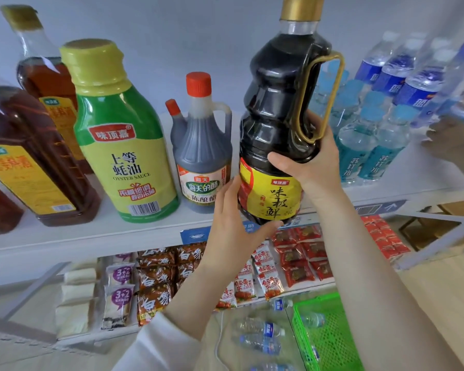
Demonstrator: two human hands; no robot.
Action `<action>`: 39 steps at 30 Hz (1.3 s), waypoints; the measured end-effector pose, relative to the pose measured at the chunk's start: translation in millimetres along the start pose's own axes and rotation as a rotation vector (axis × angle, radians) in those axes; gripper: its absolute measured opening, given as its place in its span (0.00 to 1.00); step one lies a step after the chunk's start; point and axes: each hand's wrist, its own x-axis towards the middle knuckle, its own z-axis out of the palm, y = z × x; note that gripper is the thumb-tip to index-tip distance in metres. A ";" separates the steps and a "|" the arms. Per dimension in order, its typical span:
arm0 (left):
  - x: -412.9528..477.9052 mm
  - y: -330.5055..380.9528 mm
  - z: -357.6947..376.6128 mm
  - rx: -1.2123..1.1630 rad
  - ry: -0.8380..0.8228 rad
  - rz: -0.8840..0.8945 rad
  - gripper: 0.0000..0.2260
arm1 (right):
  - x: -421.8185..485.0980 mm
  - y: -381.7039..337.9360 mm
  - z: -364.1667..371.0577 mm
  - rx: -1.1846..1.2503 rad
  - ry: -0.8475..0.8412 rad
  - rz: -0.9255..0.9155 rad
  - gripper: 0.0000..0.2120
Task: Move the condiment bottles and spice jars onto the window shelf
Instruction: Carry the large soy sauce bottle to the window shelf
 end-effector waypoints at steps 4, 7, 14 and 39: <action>-7.4 -0.6 -3.5 -0.064 -0.101 -0.026 0.55 | -28.3 -18.6 -5.2 0.005 0.033 0.036 0.36; -17.3 -1.6 -11.1 -0.122 -0.204 -0.030 0.61 | -56.7 -34.4 -3.8 0.053 0.062 0.082 0.35; -67.1 -7.6 -52.6 -0.205 -0.366 0.085 0.62 | -124.0 -75.5 15.7 0.136 0.136 0.163 0.36; -331.3 -32.5 -261.4 -0.218 -0.005 -0.268 0.61 | -304.4 -176.2 215.3 0.326 -0.458 0.396 0.46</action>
